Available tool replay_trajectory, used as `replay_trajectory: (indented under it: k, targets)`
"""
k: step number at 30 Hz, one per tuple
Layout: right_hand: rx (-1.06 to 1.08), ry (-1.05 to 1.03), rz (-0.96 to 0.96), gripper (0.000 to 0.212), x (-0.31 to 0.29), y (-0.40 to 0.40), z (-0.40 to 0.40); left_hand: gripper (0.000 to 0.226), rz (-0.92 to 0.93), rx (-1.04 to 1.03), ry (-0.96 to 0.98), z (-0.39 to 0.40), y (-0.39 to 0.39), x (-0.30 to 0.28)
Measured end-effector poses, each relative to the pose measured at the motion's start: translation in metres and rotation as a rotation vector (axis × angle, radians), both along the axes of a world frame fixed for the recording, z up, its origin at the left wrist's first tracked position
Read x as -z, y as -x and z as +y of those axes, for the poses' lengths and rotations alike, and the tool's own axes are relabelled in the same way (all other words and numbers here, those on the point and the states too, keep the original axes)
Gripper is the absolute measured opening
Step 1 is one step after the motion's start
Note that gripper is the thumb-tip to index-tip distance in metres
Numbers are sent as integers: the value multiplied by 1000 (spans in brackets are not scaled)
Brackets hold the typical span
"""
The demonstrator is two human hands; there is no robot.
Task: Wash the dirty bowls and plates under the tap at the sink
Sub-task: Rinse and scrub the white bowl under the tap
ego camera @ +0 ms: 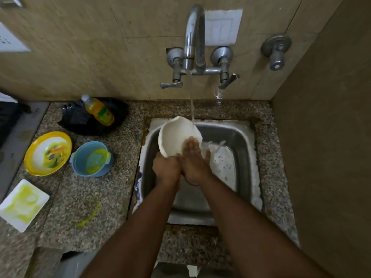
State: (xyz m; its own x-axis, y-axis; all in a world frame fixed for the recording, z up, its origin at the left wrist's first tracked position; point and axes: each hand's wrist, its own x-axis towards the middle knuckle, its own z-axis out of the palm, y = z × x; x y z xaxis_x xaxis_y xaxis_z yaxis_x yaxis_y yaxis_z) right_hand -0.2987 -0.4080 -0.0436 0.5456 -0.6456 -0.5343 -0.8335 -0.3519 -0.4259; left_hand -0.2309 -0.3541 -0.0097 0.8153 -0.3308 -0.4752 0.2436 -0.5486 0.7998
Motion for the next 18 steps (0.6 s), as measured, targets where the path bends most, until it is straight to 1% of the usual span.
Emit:
replay_trajectory:
  k: [2,4,6,8,10,12,13,14,16,18]
  targets:
    - [-51,6,-62,67,-11,0,2,62,-44,-45,43,0,-5,-1]
    - [-80,-29,-79,62,-27,2,16,66,-115,-61,15,1,-9,-5]
    - [-69,-48,-111,53,-40,7,35,58,-126,-82,-22,4,-13,-12]
    - [10,-109,-129,49,-46,13,41,45,-100,-41,-107,4,-11,-13]
    - [15,-99,-39,58,-33,13,36,45,-97,25,-161,7,-6,-18]
    - [-15,-62,114,73,-12,12,21,49,-65,77,-150,9,-1,-20]
    - [-34,-67,179,77,-3,11,14,47,-62,105,-168,9,3,-20]
    - [-42,-61,197,79,3,10,8,46,-54,112,-171,9,3,-18]
    - [-22,41,125,81,5,9,-1,53,-5,83,-113,8,-1,-18]
    - [1,214,-14,83,-2,8,-6,56,21,43,-44,6,-8,-20]
